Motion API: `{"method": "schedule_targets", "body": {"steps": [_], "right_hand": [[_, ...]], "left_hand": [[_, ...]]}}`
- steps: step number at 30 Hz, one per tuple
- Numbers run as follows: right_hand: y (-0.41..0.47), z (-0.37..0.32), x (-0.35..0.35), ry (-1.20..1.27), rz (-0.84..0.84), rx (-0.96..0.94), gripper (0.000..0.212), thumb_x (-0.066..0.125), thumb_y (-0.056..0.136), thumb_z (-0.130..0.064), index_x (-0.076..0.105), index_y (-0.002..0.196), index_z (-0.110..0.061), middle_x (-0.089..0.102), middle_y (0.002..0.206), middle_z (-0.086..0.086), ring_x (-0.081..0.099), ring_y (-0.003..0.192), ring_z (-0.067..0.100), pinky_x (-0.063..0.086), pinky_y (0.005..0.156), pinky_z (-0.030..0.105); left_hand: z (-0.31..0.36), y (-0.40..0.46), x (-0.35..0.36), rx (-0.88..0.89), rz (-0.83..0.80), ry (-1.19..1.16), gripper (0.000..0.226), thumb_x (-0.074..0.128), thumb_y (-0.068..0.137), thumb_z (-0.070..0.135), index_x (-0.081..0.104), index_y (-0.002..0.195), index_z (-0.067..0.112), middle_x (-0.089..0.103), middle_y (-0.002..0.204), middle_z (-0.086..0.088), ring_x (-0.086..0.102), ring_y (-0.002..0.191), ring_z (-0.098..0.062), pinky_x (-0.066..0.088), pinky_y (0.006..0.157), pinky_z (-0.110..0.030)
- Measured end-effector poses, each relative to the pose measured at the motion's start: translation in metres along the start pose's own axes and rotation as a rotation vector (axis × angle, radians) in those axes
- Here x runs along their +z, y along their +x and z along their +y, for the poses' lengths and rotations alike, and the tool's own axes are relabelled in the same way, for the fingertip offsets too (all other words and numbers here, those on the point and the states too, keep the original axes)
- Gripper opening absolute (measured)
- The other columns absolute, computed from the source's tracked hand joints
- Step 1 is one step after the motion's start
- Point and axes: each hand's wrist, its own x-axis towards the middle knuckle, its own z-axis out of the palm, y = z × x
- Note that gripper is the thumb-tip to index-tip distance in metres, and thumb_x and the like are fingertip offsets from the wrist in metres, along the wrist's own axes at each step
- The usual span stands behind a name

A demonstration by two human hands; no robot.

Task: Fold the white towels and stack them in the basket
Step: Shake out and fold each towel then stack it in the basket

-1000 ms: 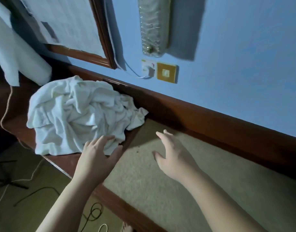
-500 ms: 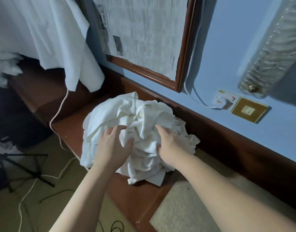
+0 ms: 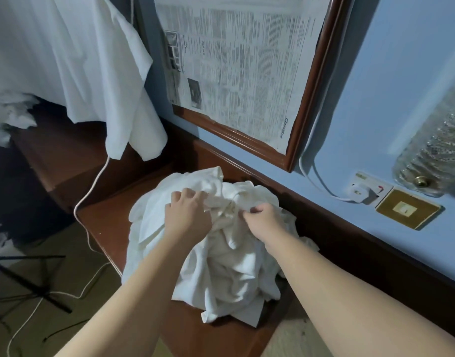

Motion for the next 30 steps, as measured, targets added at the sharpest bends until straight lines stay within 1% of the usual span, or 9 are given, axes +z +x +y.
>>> {"method": "schedule_targets", "body": {"steps": [6, 9, 13, 14, 17, 19, 23, 26, 30], "right_hand": [[-0.004, -0.016, -0.009, -0.021, -0.132, 0.016, 0.058, 0.076, 0.092, -0.034, 0.053, 0.142, -0.015, 0.059, 0.109, -0.002, 0.059, 0.096, 0.019, 0.056, 0.084, 0.035], [-0.007, -0.023, -0.012, -0.018, -0.157, 0.021, 0.048, 0.081, 0.090, -0.035, 0.061, 0.130, -0.017, 0.063, 0.103, -0.002, 0.058, 0.089, 0.016, 0.055, 0.079, 0.033], [-0.011, -0.044, -0.026, 0.010, -0.106, 0.038, 0.024, 0.081, 0.090, -0.031, 0.063, 0.104, -0.025, 0.066, 0.120, 0.004, 0.062, 0.100, 0.024, 0.057, 0.086, 0.039], [-0.012, -0.049, -0.033, -0.033, -0.094, -0.001, 0.029, 0.081, 0.089, -0.031, 0.063, 0.111, -0.024, 0.063, 0.126, 0.004, 0.062, 0.106, 0.027, 0.056, 0.091, 0.040], [-0.030, -0.071, -0.061, -0.046, -0.073, -0.272, 0.092, 0.088, 0.074, -0.045, 0.037, 0.150, -0.030, 0.046, 0.145, 0.003, 0.052, 0.125, 0.022, 0.049, 0.096, 0.036], [-0.053, -0.095, -0.082, 0.054, -0.045, -0.485, 0.115, 0.093, 0.065, -0.055, 0.023, 0.155, -0.044, 0.036, 0.154, -0.006, 0.042, 0.135, 0.012, 0.044, 0.109, 0.038], [-0.097, -0.154, -0.135, 0.067, 0.032, -0.731, 0.072, 0.087, 0.081, -0.047, 0.048, 0.141, -0.040, 0.053, 0.134, -0.020, 0.053, 0.118, 0.002, 0.050, 0.093, 0.027], [-0.123, -0.183, -0.183, 0.018, 0.107, -0.807, 0.025, 0.076, 0.091, -0.044, 0.069, 0.108, -0.027, 0.073, 0.106, -0.010, 0.069, 0.101, 0.011, 0.058, 0.089, 0.038], [-0.164, -0.205, -0.249, -0.045, 0.259, -0.875, 0.018, 0.072, 0.093, -0.037, 0.067, 0.092, -0.019, 0.068, 0.086, -0.003, 0.065, 0.079, 0.015, 0.052, 0.070, 0.031]], "left_hand": [[-0.014, 0.022, 0.005, 0.138, 0.015, 0.238, 0.017, 0.051, 0.099, 0.023, 0.061, 0.112, 0.026, 0.050, 0.110, 0.000, 0.043, 0.099, -0.026, 0.034, 0.076, -0.038], [-0.015, 0.025, -0.004, 0.188, 0.071, 0.179, 0.010, 0.049, 0.100, 0.016, 0.058, 0.101, 0.020, 0.054, 0.099, 0.000, 0.046, 0.091, -0.025, 0.038, 0.072, -0.040], [0.006, 0.020, -0.053, 0.118, 0.275, -0.327, 0.018, 0.040, 0.110, 0.025, 0.051, 0.102, 0.014, 0.060, 0.084, -0.005, 0.057, 0.077, -0.027, 0.048, 0.067, -0.047], [0.015, 0.019, -0.072, 0.121, 0.287, -0.420, 0.020, 0.038, 0.112, 0.031, 0.050, 0.105, 0.016, 0.060, 0.081, -0.003, 0.057, 0.073, -0.024, 0.046, 0.064, -0.044], [0.048, 0.016, -0.134, 0.283, 0.327, -0.536, 0.016, 0.038, 0.112, 0.036, 0.048, 0.108, 0.023, 0.059, 0.071, 0.002, 0.056, 0.064, -0.017, 0.041, 0.059, -0.039], [0.073, 0.017, -0.171, 0.382, 0.358, -0.575, 0.011, 0.041, 0.112, 0.034, 0.047, 0.106, 0.027, 0.057, 0.069, 0.005, 0.053, 0.061, -0.009, 0.041, 0.058, -0.034], [0.121, 0.009, -0.237, 0.579, 0.366, -0.623, 0.009, 0.044, 0.111, 0.029, 0.052, 0.110, 0.025, 0.057, 0.070, 0.009, 0.052, 0.057, -0.003, 0.039, 0.049, -0.017], [0.146, -0.002, -0.277, 0.653, 0.385, -0.646, 0.009, 0.045, 0.111, 0.029, 0.054, 0.113, 0.025, 0.052, 0.067, 0.009, 0.048, 0.054, -0.004, 0.035, 0.048, -0.015], [0.170, -0.020, -0.315, 0.698, 0.413, -0.673, 0.010, 0.055, 0.107, 0.036, 0.054, 0.111, 0.027, 0.047, 0.064, 0.004, 0.041, 0.050, -0.006, 0.033, 0.047, -0.018]]}}
